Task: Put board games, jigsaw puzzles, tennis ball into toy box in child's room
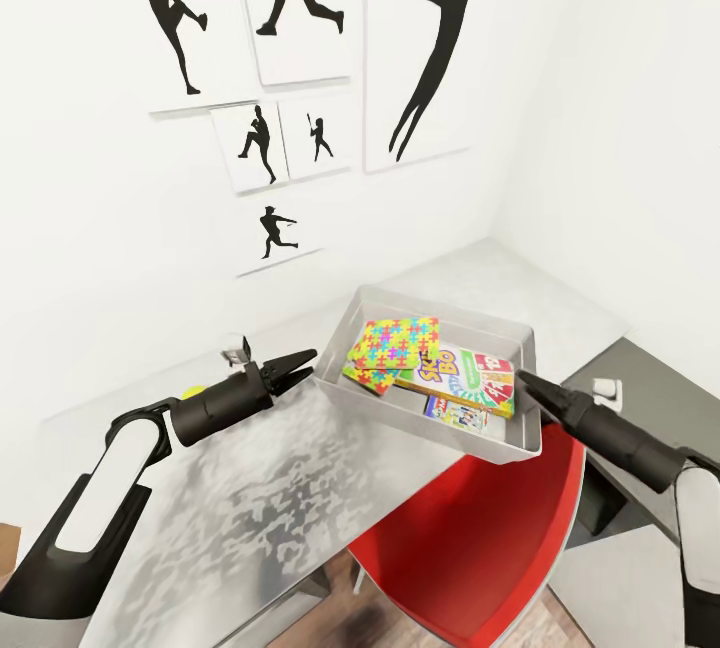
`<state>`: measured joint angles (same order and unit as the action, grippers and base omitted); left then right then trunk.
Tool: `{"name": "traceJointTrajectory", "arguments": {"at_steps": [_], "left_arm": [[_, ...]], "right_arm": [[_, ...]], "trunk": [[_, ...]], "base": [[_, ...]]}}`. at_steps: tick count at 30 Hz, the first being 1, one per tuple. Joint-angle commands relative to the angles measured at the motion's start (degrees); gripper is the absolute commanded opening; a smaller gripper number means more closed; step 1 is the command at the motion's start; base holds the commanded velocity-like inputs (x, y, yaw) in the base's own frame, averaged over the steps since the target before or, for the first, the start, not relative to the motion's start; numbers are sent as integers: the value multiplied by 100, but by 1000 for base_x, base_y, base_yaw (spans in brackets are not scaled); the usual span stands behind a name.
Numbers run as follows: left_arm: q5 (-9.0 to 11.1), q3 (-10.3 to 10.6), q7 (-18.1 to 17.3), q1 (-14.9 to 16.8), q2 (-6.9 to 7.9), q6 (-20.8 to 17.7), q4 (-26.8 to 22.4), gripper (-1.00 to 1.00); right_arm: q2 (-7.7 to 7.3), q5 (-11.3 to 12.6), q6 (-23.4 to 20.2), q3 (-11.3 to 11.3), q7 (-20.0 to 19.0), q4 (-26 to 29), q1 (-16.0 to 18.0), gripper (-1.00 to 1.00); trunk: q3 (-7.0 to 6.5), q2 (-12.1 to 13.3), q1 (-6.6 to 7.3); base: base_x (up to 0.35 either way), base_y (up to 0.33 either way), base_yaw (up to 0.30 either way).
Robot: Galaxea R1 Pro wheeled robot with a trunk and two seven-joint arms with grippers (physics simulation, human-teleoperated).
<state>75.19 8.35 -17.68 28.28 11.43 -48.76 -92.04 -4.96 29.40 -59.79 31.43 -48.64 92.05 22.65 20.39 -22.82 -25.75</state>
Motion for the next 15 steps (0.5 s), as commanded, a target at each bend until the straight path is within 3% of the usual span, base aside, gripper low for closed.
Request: {"name": "traceJointTrajectory", "arguments": {"at_steps": [1,3,7,15], "left_arm": [[-7,4,-2,4,3,-10,1,100],[-7,6,36,1,2,-7,1,100],[-10,14,69,-3,5,-5,1,100],[-12,11,58,-11,0,18,2,100]], "right_arm": [[-82,-29,-21,6,-288,11,-46,100],[-203,-29,45,-4,-653,25,-122,100],[-315,-30,348,-25,-988,37,-242,100],[-413,-29,647,-43,-1245,45,-438,100]], "trunk": [[9,-10,-3],[9,-10,-3],[9,-10,-3],[9,-10,-3]], "base": [[0,0,0],[0,0,0],[0,0,0],[0,0,0]]}}
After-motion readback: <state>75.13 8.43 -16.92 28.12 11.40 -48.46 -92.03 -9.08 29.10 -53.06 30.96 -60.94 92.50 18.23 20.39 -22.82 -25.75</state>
